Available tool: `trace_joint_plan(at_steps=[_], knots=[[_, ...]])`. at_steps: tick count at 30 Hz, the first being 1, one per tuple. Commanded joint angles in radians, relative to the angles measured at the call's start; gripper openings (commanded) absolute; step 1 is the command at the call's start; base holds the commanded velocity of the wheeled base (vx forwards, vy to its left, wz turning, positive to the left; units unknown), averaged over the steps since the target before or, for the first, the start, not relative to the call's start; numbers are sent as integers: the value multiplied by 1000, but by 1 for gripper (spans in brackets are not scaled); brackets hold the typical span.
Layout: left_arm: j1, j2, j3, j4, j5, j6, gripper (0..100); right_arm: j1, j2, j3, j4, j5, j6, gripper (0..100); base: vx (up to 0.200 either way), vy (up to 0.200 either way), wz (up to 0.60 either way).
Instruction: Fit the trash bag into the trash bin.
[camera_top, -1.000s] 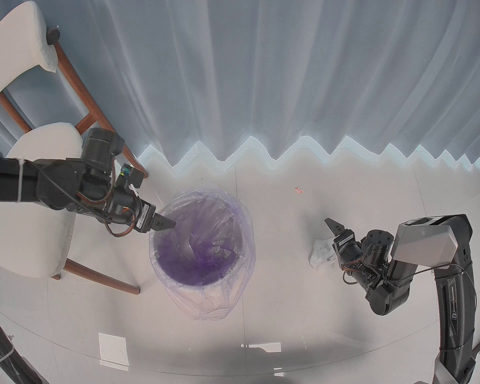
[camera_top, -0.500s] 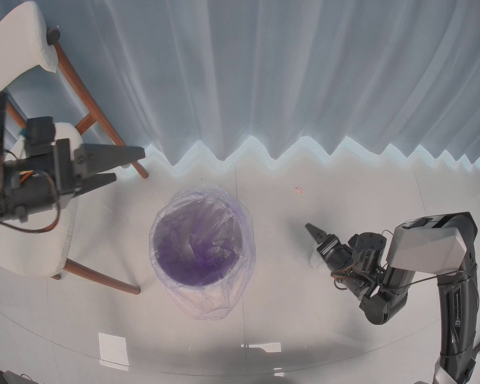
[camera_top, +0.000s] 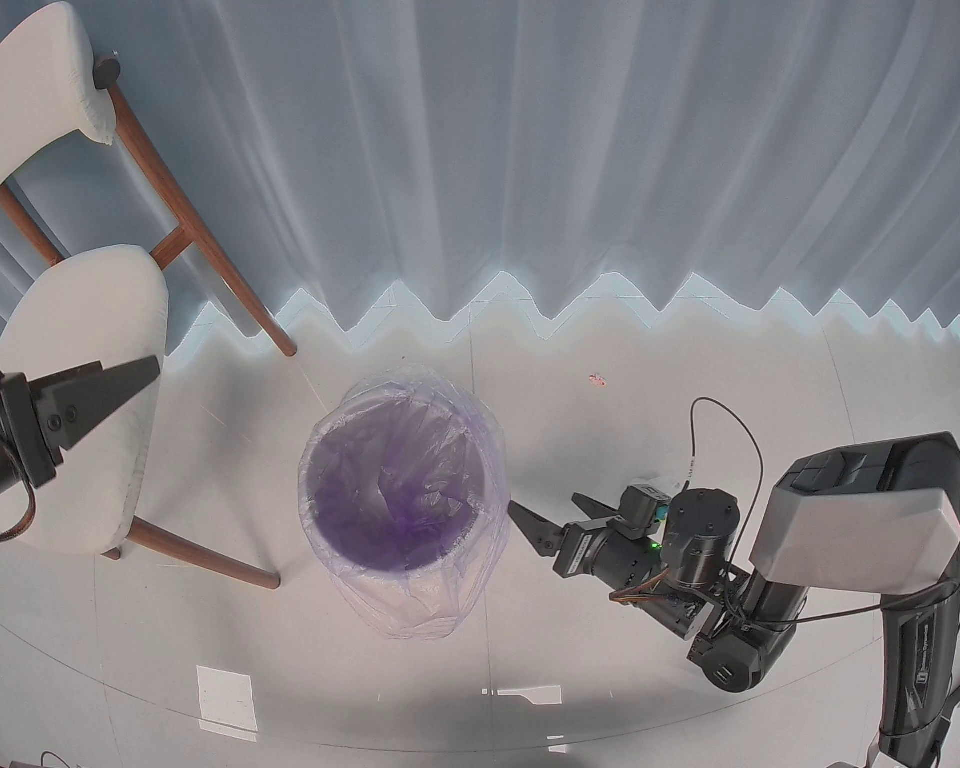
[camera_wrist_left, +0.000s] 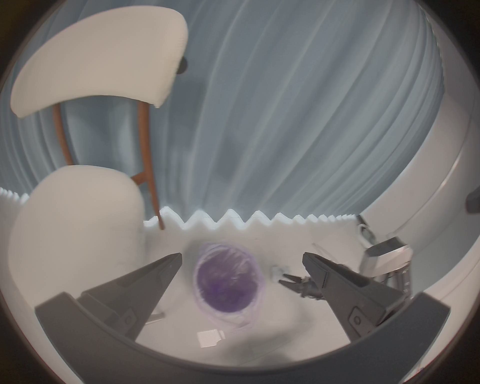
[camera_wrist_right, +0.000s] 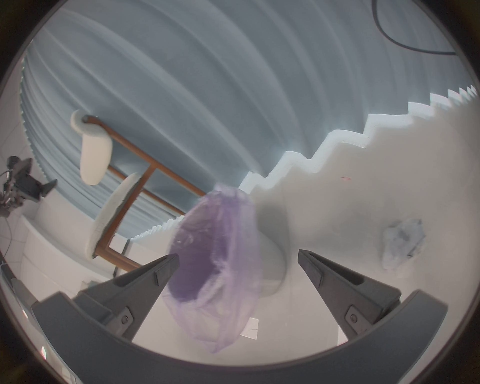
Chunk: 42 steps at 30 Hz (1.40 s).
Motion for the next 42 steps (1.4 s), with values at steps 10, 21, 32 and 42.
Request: trace_joint_plan(at_steps=[10,21,32,42], knots=[[-80,-20,80,-9,135,87,100,49,143,-242,45,7,-42,100,0,0,0],[-133,-29,106,-8,147,91,100,-25,190,-285,60,-1,-49,100,0,0,0],[-172,-32,115,-8,218,125,100,-24,235,-300,57,-1,-51,100,0,0,0],[-173,-43,130,-8,218,131,100,-42,247,-325,55,-1,-51,0,0,0,0]])
